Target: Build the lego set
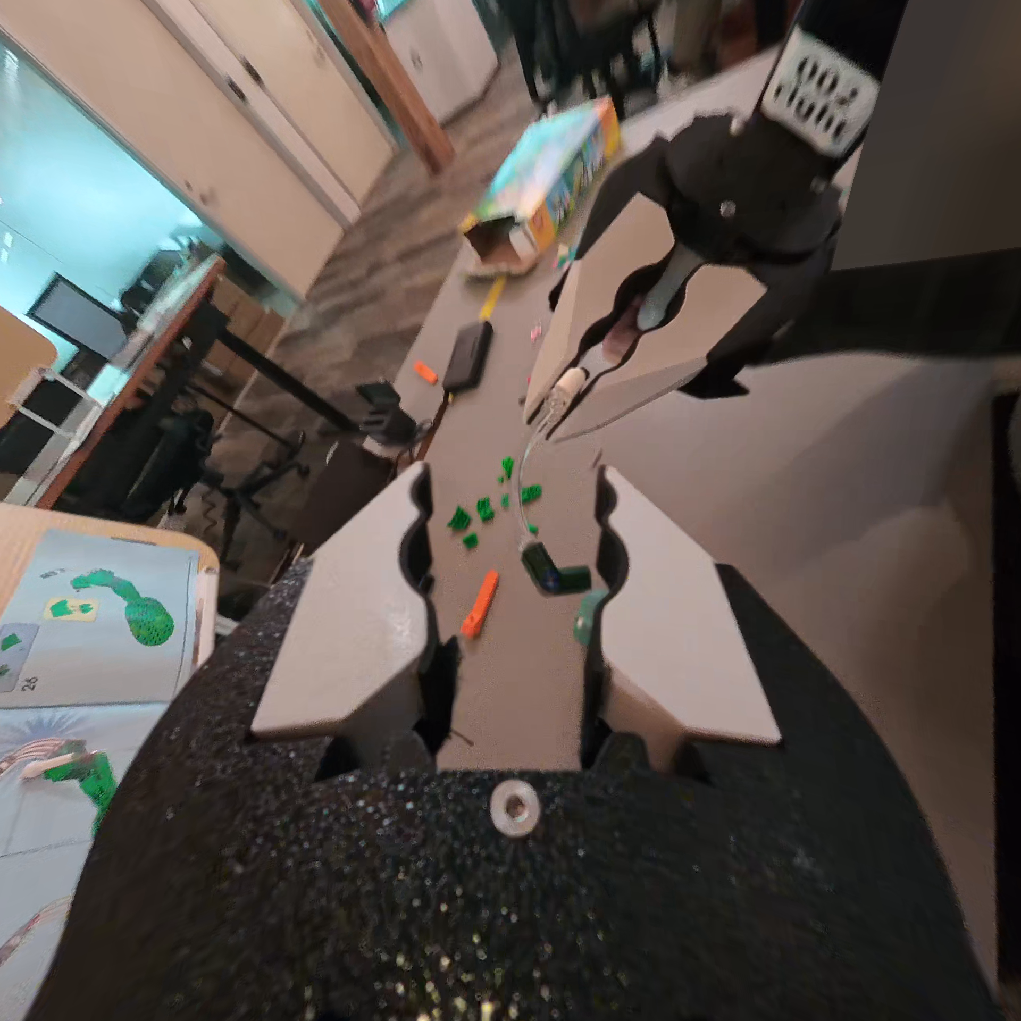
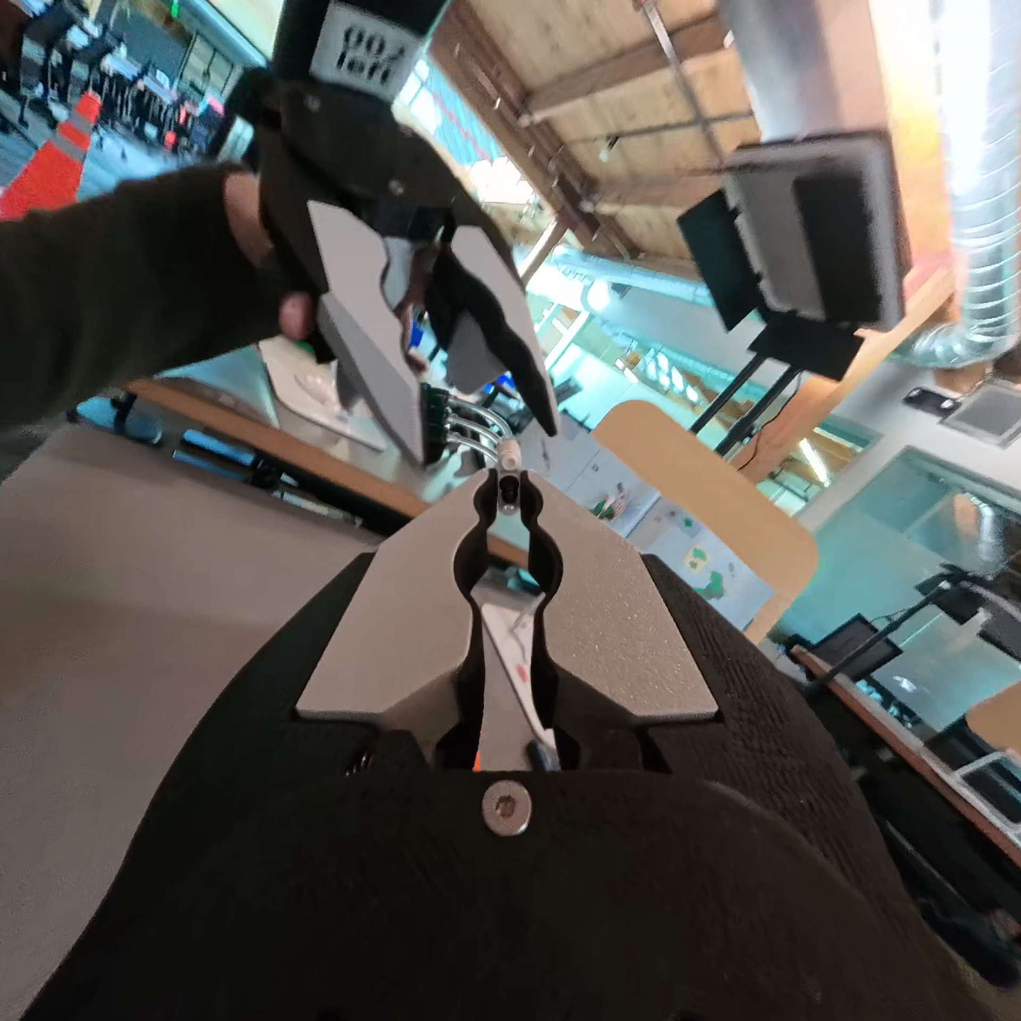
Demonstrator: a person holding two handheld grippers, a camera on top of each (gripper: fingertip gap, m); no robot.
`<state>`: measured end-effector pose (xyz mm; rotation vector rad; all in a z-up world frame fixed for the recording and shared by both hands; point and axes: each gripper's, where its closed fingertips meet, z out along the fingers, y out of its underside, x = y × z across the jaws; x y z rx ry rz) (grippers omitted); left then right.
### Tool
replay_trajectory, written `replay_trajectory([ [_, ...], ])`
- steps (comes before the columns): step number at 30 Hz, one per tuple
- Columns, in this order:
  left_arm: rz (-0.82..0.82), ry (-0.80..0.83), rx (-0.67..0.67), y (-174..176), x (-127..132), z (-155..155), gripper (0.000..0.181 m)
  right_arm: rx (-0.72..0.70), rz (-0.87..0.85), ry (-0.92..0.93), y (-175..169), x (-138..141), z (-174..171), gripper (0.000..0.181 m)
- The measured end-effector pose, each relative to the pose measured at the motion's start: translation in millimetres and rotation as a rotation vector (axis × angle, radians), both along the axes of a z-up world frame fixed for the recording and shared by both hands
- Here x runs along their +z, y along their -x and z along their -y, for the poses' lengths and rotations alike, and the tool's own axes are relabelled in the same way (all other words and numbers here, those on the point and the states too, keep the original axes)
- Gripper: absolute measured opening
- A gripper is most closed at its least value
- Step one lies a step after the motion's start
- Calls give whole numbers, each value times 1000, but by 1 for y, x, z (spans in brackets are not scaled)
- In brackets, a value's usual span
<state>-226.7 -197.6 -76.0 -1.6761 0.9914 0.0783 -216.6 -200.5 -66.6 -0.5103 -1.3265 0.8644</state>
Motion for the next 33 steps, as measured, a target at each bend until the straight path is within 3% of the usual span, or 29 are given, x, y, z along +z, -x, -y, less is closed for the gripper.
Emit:
replay_trajectory([
  [1,46,-25,-21,-4,7,5,64,11,-37,3,-5,8,2,6],
  [4,137,-136,-62,-15,26,17,76,35,-142,-13,-20,28,9,6],
  [8,179,-316,-92,-26,48,27,74,16,-243,-105,-36,47,17,6],
  [14,222,-410,-135,-35,54,33,63,-67,-283,-244,-47,59,25,6],
  [18,262,-416,-137,-35,53,32,63,-55,-284,-217,-52,63,28,6],
  [20,282,-423,-133,-34,51,30,63,-30,-281,-141,-55,63,25,6],
  [24,390,-443,-153,-31,35,18,60,135,-247,192,-56,47,12,6],
  [28,657,-493,-227,-33,29,12,34,251,-189,434,-45,16,0,6],
  [33,858,-498,-281,-35,13,3,33,346,-153,636,-33,-4,-5,6],
])
